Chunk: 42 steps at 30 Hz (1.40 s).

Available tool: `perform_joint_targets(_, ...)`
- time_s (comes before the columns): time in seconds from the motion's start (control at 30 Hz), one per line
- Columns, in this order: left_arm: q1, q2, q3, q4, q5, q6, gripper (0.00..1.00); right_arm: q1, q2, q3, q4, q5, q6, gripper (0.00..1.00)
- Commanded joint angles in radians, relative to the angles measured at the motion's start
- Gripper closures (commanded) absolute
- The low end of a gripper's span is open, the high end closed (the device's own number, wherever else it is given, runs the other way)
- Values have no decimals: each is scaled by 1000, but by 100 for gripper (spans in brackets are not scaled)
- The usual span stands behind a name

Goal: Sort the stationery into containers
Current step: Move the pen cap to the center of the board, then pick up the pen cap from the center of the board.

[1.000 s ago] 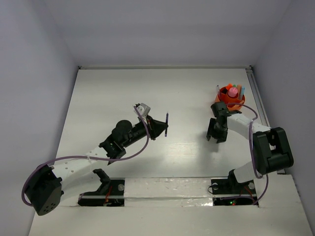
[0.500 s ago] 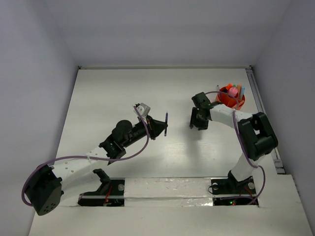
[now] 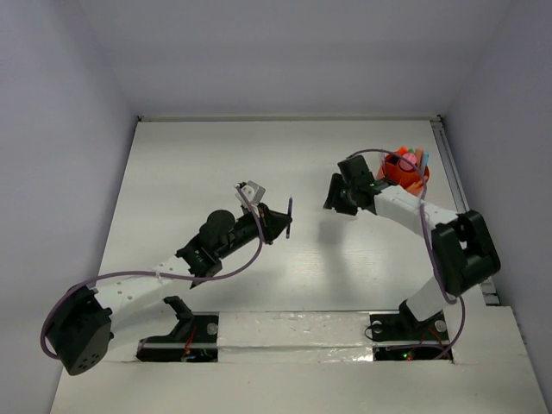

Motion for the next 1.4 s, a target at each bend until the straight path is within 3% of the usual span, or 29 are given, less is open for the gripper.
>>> perform_joint_targets(0.0, -2, 10, 19, 36, 0, 12, 100, 9, -109, -61, -65, 137, -10, 49)
perform_joint_targets(0.07, -2, 11, 19, 35, -3, 14, 100, 9, -131, -117, -69, 161, 1, 47)
perform_joint_targets(0.2, -2, 15, 19, 35, -9, 15, 100, -32, -146, -175, -17, 161, 18, 25)
perform_joint_targets(0.37, -2, 21, 19, 35, -8, 15, 100, -87, -125, -194, 42, 134, 24, 22)
perform_joint_targets(0.47, -2, 26, 19, 38, -6, 15, 100, -106, -81, -189, 77, 120, 24, 26)
perform_joint_targets(0.73, -2, 41, 22, 39, -3, 17, 100, -106, 32, -132, 99, 128, 16, 49)
perform_joint_targets(1.1, -2, 53, 25, 44, 4, 14, 100, -106, 120, -48, -4, 165, -70, 60)
perform_joint_targets(1.37, -2, 53, 25, 44, 4, 14, 100, -86, 137, -11, -98, 214, -111, 61)
